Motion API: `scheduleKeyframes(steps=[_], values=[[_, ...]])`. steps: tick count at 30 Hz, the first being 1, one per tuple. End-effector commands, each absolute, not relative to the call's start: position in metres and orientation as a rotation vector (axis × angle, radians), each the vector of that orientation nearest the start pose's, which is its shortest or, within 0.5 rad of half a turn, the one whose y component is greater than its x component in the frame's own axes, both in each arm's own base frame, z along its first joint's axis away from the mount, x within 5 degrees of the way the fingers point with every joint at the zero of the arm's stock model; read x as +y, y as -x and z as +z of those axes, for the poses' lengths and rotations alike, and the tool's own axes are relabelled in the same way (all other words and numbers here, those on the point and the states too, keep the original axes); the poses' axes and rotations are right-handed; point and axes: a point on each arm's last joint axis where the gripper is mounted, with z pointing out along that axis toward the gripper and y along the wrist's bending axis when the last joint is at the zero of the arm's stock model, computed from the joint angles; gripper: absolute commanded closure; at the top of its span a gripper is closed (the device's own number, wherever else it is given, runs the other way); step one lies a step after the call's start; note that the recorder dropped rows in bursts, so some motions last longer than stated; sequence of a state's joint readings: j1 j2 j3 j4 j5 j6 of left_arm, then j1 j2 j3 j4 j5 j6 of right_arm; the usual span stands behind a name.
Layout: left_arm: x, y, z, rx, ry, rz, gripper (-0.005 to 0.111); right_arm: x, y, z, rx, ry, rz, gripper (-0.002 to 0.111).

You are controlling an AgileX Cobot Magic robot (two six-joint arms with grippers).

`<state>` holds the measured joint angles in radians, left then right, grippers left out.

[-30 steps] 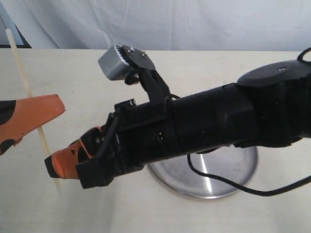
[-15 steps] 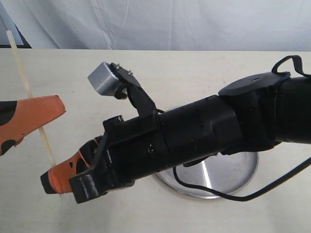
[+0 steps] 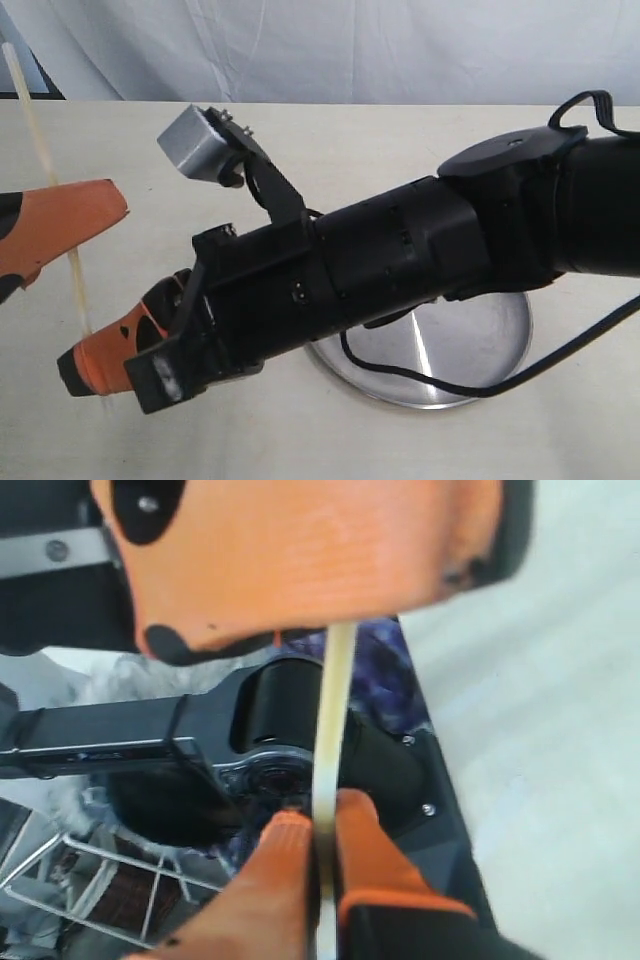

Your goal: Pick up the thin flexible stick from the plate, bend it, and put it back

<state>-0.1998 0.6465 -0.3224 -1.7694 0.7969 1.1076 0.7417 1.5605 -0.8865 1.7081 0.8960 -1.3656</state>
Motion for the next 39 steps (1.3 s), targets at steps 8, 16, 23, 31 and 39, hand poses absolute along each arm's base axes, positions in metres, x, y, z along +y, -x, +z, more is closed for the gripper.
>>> scheduleKeyframes(steps=[8,16,23,31,39], values=[[-0.087,-0.094,0.283,1.777,-0.223,-1.344,0.066,0.260,-0.193,0.266,1.986,0.866,1.456,0.108],[-0.088,-0.092,0.275,1.838,-0.322,-1.253,0.107,0.267,-0.197,0.288,1.894,0.892,1.494,0.108],[-0.085,-0.096,0.271,1.864,-0.307,-1.161,0.107,0.267,-0.192,0.296,1.868,0.906,1.568,0.108],[-0.083,-0.098,0.268,1.883,-0.322,-1.097,0.107,0.267,-0.186,0.300,1.840,0.946,1.659,0.108],[-0.084,-0.098,0.273,1.849,-0.260,-1.177,0.107,0.267,-0.187,0.298,1.852,0.952,1.631,0.108]])
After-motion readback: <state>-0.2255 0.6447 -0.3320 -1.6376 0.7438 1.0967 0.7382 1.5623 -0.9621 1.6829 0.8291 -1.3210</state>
